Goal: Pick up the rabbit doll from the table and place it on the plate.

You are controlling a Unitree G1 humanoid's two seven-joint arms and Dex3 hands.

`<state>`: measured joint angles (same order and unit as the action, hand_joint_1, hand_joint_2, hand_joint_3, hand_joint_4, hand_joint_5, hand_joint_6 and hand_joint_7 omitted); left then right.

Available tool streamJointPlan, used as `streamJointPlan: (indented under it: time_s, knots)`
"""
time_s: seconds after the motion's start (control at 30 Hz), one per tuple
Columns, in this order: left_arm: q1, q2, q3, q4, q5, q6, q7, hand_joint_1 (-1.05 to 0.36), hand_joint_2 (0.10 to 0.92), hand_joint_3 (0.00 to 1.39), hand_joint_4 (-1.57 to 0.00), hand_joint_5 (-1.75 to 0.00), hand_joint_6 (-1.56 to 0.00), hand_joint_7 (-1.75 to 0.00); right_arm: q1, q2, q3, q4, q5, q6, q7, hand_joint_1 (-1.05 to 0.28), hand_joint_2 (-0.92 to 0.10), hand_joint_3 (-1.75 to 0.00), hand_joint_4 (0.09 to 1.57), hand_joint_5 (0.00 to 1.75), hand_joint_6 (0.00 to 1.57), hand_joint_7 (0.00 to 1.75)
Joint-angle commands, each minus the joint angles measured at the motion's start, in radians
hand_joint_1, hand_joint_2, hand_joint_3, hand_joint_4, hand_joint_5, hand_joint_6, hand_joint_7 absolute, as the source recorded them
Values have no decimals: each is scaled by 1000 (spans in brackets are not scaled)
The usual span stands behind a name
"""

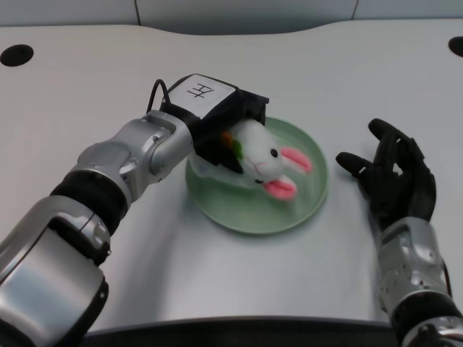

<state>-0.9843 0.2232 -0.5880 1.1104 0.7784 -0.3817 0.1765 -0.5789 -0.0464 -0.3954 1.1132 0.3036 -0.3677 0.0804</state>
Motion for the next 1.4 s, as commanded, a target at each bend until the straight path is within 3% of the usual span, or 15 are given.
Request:
streamJointPlan:
  time_s: [0.03,0.17,0.2,0.27,0.3,0.33,0.4,0.43,0.53,0.7,0.8,1.03,1.2,1.3,1.4]
  knots:
    - [-3,-9,0,29,-13,-10,-17,-313,870,3,-795,-1738,-599,-1664,15,11,0,-14,5,18,-6,-418,-921,-548,414,1183,302,978]
    - [-6,-11,17,43,-43,-36,-51,-394,844,7,-714,-1671,-530,-1622,26,21,4,-42,3,32,-23,-398,-921,-565,409,1188,295,955]
    - [-7,-11,15,44,-44,-38,-53,-435,849,7,-678,-1589,-511,-1529,24,19,1,-39,8,34,-15,-399,-921,-565,409,1192,299,952]
    - [-9,-8,11,46,-45,-49,-58,-510,851,3,-656,-1249,-604,-1012,23,18,-1,-41,14,36,-5,-414,-921,-547,408,1203,312,960]
    - [-12,-5,7,46,-42,-51,-63,-559,860,2,-622,-958,-638,-636,25,19,-2,-44,17,37,-2,-415,-921,-540,414,1215,320,971]
    - [-16,-1,-1,42,-33,-47,-67,-582,869,2,-627,-787,-681,-415,25,20,-1,-45,17,36,-1,-415,-921,-537,417,1220,325,978]
    - [-24,6,-16,28,-14,-29,-79,-733,904,13,-426,-345,-525,-97,25,21,3,-46,14,38,-6,-418,-921,-536,416,1223,332,988]
    - [-24,7,-14,22,-15,-25,-85,-769,912,17,-373,-262,-481,-50,23,22,1,-45,16,40,-9,-419,-921,-537,416,1223,334,990]
    - [-18,13,-3,5,-26,-28,-92,-951,920,65,-59,-40,-197,-5,19,22,-1,-36,19,38,-6,-404,-921,-537,433,1221,319,983]
    - [-18,31,0,-20,-27,-44,-106,-1043,921,116,0,0,-59,0,14,20,4,-27,8,33,-17,-410,-921,-547,437,1211,322,983]
    - [-21,49,2,-45,-24,-49,-115,-1048,921,122,1,1,-9,0,17,20,9,-31,5,31,-12,-415,-921,-552,421,1195,321,984]
    - [9,127,115,-164,-157,-90,-230,-1015,921,99,1,1,-13,-6,11,20,14,-31,0,37,-32,-405,-921,-555,422,1179,302,954]
    - [105,192,242,-309,-312,-42,-364,-962,921,108,1,1,-40,-20,8,19,13,-27,5,36,-24,-407,-921,-555,431,1186,319,969]
    - [183,222,300,-400,-385,-10,-423,-817,921,208,-16,-10,-70,-32,10,17,15,-30,4,40,-21,-405,-921,-559,425,1181,330,975]
    - [277,222,366,-492,-485,38,-480,-769,921,255,-54,-33,-95,-42,7,15,18,-28,-2,47,-34,-404,-921,-559,437,1182,320,957]
